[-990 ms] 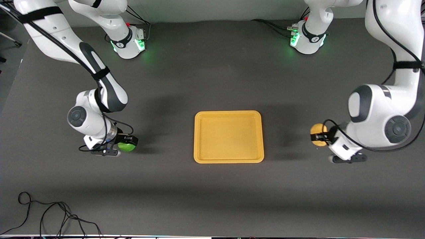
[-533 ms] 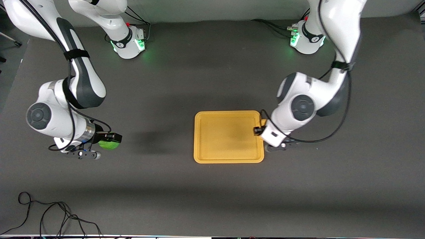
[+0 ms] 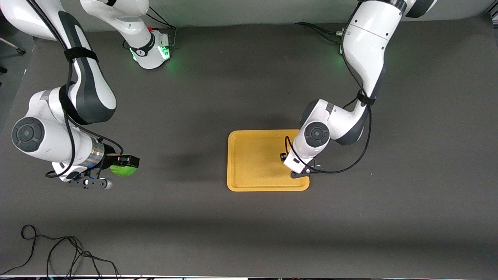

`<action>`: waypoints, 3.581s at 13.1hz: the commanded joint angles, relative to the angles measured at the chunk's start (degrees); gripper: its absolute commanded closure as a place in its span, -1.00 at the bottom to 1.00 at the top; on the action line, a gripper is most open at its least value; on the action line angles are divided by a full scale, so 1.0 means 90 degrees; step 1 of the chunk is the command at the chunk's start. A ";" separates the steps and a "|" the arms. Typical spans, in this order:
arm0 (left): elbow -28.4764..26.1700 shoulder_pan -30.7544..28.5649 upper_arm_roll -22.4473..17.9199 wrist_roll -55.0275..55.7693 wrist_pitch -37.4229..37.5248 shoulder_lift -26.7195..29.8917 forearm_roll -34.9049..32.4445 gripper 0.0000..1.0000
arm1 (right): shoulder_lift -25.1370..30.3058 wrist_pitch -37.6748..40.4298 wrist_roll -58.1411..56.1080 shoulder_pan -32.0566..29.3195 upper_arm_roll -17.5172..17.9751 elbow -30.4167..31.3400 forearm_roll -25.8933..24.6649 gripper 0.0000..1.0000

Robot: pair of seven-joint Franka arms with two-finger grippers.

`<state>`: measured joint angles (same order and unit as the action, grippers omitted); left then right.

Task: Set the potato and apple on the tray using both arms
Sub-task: 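Carry the potato onto the tray with the left gripper and release it, then move the apple onto the tray with the right gripper while the left gripper withdraws, then open the right gripper beside the potato and withdraw it from the tray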

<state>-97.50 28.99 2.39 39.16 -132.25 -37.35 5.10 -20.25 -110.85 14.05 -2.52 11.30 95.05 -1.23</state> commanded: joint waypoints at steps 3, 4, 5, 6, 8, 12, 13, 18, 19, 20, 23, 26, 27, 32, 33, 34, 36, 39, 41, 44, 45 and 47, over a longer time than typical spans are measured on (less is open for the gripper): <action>0.0003 0.0119 -0.0119 0.0170 -0.0100 -0.0040 -0.0274 -0.75 | -0.0103 0.0081 0.0925 0.0006 0.0549 -0.0200 0.0049 0.41; 0.0003 0.0119 -0.0119 0.0170 -0.0100 -0.0040 -0.0274 -1.00 | -0.0200 0.0051 0.1258 0.0006 0.0706 -0.0296 0.0039 0.41; 0.0003 0.0109 -0.0119 0.0170 -0.0061 -0.0001 -0.0274 -1.00 | -0.0336 0.0051 0.1484 0.0016 0.0852 -0.0471 0.0029 0.41; 0.0003 0.0080 -0.0110 0.0190 0.0026 0.0087 -0.0274 -1.00 | -0.0434 0.0041 0.1631 0.0016 0.0941 -0.0570 0.0020 0.41; 0.0003 0.0021 -0.0129 0.0171 0.0385 0.0418 -0.0225 -1.00 | -0.0600 -0.0385 0.2117 0.0045 0.1271 -0.0581 0.0039 0.41; 0.0013 -0.1118 -0.0129 -0.1015 0.1800 0.1695 -0.0186 -1.00 | -0.1478 -0.1500 0.3760 0.0299 0.2267 -0.0620 -0.1080 0.41; 0.0003 -0.1586 -0.0129 -0.1717 0.2259 0.2018 -0.0186 -1.00 | -0.1702 -0.1734 0.4148 0.0328 0.2463 -0.0620 -0.1326 0.41; -0.0162 -0.3024 -0.0188 -0.4181 0.3006 0.3269 -0.0400 -1.00 | -0.2766 -0.2312 0.5439 0.1224 0.2592 -0.1174 -0.2422 0.41; -0.0250 -0.3210 -0.0188 -0.4436 0.3015 0.3532 -0.0401 -1.00 | -0.3098 -0.2312 0.5770 0.1536 0.2573 -0.1476 -0.2615 0.41; -0.0348 -0.3376 -0.0178 -0.4623 0.3034 0.3815 -0.0401 -1.00 | -0.3401 -0.2303 0.6150 0.1742 0.2582 -0.1721 -0.2994 0.41; -0.0524 -0.3387 -0.0198 -0.4761 0.3307 0.4432 -0.0662 -1.00 | -0.4290 -0.2302 0.6934 0.2465 0.2456 -0.2609 -0.3681 0.41; -0.0515 -0.3368 -0.0178 -0.4751 0.3435 0.4541 -0.1152 -1.00 | -0.4458 -0.2273 0.6955 0.2643 0.2104 -0.2641 -0.3740 0.41; -0.0524 -0.3358 -0.0168 -0.4751 0.3416 0.4512 -0.1162 -1.00 | -0.4468 -0.2263 0.6965 0.2652 0.2104 -0.2631 -0.3730 0.40; -0.0583 -0.3329 -0.0159 -0.4742 0.3455 0.4501 -0.1162 -1.00 | -0.4430 -0.2244 0.6945 0.2604 0.2094 -0.2660 -0.3692 -1.00; -0.0583 -0.3338 -0.0159 -0.4751 0.3455 0.4492 -0.1162 -1.00 | -0.4371 -0.2128 0.6935 0.2575 0.2104 -0.2699 -0.3662 -1.00; -0.0612 -0.3338 -0.0159 -0.4751 0.3435 0.4492 -0.1162 -1.00 | -0.4284 -0.1750 0.6935 0.2555 0.2133 -0.2777 -0.3652 -1.00; -0.0641 -0.3338 -0.0159 -0.4751 0.3435 0.4501 -0.1162 -1.00 | -0.3865 -0.0725 0.6780 0.2419 0.2395 -0.2963 -0.3662 -1.00; -0.0661 -0.3338 -0.0159 -0.4751 0.3435 0.4511 -0.1162 -1.00 | -0.3337 0.0097 0.6204 0.1436 0.3254 -0.2924 -0.3187 -1.00; -0.0671 -0.3338 -0.0159 -0.4751 0.3454 0.4511 -0.1162 -1.00 | -0.2753 0.0362 0.5524 0.0975 0.3227 -0.2905 -0.2377 -1.00; -0.0671 -0.3338 -0.0159 -0.4751 0.3455 0.4521 -0.1162 -1.00 | -0.1602 0.1416 0.3370 0.0563 0.2100 -0.2750 -0.1078 -1.00; -0.0661 -0.3338 -0.0159 -0.4751 0.3455 0.4531 -0.1162 -1.00 | -0.1172 0.1428 0.2636 0.0621 0.1437 -0.2488 -0.0639 -1.00; -0.0661 -0.3358 -0.0159 -0.4751 0.3425 0.4531 -0.1065 -1.00 | -0.0468 0.1467 0.1657 0.0651 0.0439 -0.2057 -0.0070 -1.00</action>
<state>-102.72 -1.39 1.07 -2.98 -101.21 2.37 -4.52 -32.45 -97.29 36.49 2.19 23.28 69.23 -6.53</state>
